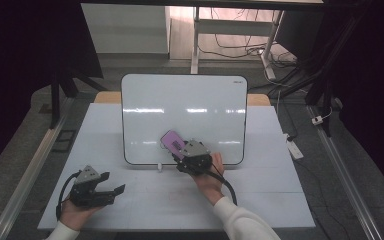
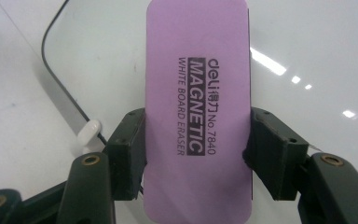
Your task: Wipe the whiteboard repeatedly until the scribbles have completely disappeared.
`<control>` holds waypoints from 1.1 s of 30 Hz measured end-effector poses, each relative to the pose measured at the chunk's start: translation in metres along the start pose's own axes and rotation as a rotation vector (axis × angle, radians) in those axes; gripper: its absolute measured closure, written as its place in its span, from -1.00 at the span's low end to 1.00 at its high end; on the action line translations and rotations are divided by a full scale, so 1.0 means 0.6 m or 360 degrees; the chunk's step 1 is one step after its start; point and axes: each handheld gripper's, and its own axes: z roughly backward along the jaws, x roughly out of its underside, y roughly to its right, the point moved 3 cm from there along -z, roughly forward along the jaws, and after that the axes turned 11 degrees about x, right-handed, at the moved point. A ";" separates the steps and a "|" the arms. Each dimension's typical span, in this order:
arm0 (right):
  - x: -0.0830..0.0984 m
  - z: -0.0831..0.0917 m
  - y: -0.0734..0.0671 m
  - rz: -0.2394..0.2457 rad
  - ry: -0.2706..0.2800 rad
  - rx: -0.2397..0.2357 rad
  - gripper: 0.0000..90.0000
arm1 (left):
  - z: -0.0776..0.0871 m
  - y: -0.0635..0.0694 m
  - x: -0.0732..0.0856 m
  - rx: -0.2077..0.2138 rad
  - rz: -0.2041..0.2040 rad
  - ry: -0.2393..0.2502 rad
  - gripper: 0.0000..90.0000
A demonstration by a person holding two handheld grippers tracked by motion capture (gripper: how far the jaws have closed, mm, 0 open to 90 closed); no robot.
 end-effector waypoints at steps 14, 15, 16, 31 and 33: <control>0.002 0.021 0.070 -0.0098 0.0011 0.0216 -0.09 | 0.001 0.000 0.000 0.0003 0.0008 0.0011 -0.47; 0.001 0.020 0.065 -0.0089 0.0011 0.0208 -0.09 | 0.001 0.001 0.000 0.0004 0.0008 0.0010 -0.47; 0.001 0.018 0.058 -0.0087 0.0009 0.0183 -0.09 | 0.001 0.001 -0.001 0.0004 0.0007 0.0009 -0.47; 0.000 0.020 0.065 -0.0107 0.0021 0.0198 -0.09 | 0.003 0.000 0.000 0.0004 0.0006 0.0018 -0.47; 0.003 0.028 0.093 -0.0194 0.0024 0.0241 -0.09 | 0.004 0.001 0.000 0.0002 0.0005 0.0021 -0.47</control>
